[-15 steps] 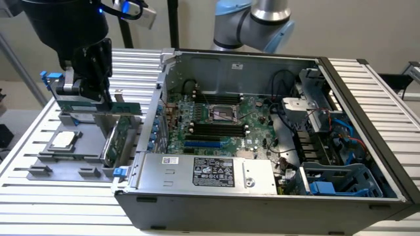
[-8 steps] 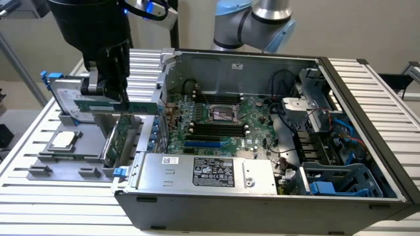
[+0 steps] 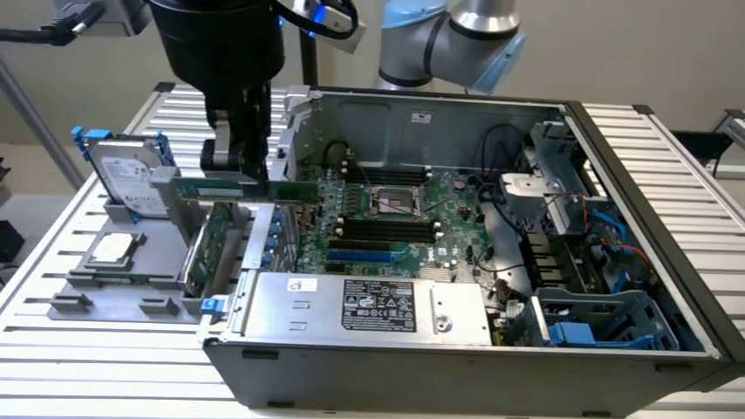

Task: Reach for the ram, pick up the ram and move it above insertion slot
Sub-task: 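Pick up the ram and move it above insertion slot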

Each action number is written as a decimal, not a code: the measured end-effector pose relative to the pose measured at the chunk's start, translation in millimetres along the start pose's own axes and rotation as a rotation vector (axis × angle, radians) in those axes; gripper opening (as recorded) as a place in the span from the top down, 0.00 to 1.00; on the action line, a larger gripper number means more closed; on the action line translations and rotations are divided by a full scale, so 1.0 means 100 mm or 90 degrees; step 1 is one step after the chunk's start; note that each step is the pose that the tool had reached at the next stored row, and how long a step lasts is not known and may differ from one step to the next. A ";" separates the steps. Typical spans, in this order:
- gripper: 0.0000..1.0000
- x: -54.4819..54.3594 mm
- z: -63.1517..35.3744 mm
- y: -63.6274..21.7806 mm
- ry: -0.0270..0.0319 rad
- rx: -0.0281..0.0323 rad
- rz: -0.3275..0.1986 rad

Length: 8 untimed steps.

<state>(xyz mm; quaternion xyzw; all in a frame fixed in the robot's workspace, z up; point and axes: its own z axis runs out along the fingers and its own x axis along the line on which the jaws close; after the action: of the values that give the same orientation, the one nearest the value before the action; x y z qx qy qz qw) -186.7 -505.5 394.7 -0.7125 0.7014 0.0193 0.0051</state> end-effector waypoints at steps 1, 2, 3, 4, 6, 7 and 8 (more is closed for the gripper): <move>0.86 0.00 -0.001 -0.044 -0.0005 0.0000 0.000; 0.86 0.00 -0.002 -0.089 -0.0008 0.0000 0.000; 0.86 0.00 -0.002 -0.138 -0.0011 0.0000 0.000; 0.86 0.00 -0.003 -0.183 -0.0013 0.0001 0.000; 0.86 -0.01 -0.005 -0.273 -0.0014 0.0000 0.000; 0.86 -0.01 -0.006 -0.318 -0.0014 0.0000 0.000; 0.86 -0.02 -0.006 -0.360 -0.0014 0.0000 0.000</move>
<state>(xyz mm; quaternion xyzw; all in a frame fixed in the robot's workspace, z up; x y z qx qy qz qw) -150.8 -502.6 394.7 -0.7125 0.7014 0.0201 0.0059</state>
